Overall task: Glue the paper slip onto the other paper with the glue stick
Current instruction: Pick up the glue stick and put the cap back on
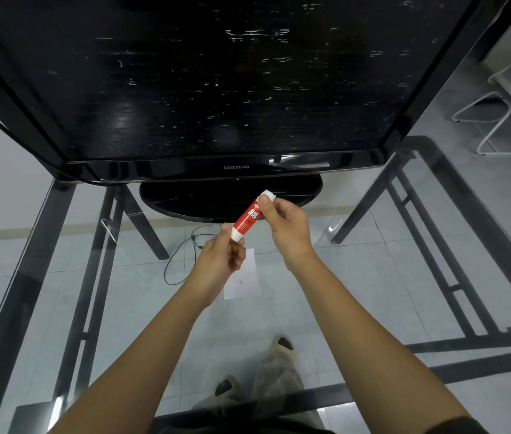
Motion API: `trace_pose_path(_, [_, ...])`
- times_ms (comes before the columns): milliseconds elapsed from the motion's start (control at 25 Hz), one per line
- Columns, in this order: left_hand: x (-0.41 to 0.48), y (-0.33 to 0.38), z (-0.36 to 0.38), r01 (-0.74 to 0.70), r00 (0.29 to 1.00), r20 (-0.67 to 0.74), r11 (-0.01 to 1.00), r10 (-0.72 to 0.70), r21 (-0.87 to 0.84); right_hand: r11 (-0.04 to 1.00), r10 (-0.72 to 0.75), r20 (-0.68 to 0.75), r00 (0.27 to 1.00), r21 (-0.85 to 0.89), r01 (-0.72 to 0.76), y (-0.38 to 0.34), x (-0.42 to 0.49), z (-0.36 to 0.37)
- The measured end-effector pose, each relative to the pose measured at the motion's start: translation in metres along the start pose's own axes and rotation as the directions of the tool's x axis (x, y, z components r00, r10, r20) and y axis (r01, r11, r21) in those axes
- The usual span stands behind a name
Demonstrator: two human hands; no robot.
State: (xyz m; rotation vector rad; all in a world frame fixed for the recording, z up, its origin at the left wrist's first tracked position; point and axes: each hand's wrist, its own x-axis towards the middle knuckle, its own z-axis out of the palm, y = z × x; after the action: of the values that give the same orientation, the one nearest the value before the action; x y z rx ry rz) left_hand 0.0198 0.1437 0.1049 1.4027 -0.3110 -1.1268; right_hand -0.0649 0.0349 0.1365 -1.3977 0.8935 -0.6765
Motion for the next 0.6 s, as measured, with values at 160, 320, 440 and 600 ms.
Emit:
trace_pose_path(160, [0.005, 0.019, -0.005, 0.410, 0.907, 0.171, 0.897, -0.384, -0.164, 0.999, -0.013, 0.013, 1.000, -0.033, 0.013, 0.003, 0.002, 0.002])
trace_pose_path(320, [0.003, 0.004, -0.008, 0.037, 0.997, 0.068, 0.988, -0.027, -0.151, 1.000, -0.004, -0.054, 0.999, -0.019, 0.003, 0.005, 0.002, 0.002])
trace_pose_path(440, [0.001, -0.003, -0.007, -0.193, 0.980, 0.036, 0.981, 0.193, -0.004, 0.999, -0.006, -0.034, 0.999, 0.048, 0.008, 0.005, 0.001, 0.003])
trace_pose_path(600, [0.005, -0.003, -0.005, -0.290, 0.957, 0.011, 0.952, 0.290, 0.100, 0.989, -0.007, 0.034, 0.999, 0.146, 0.002, 0.003, 0.002, 0.007])
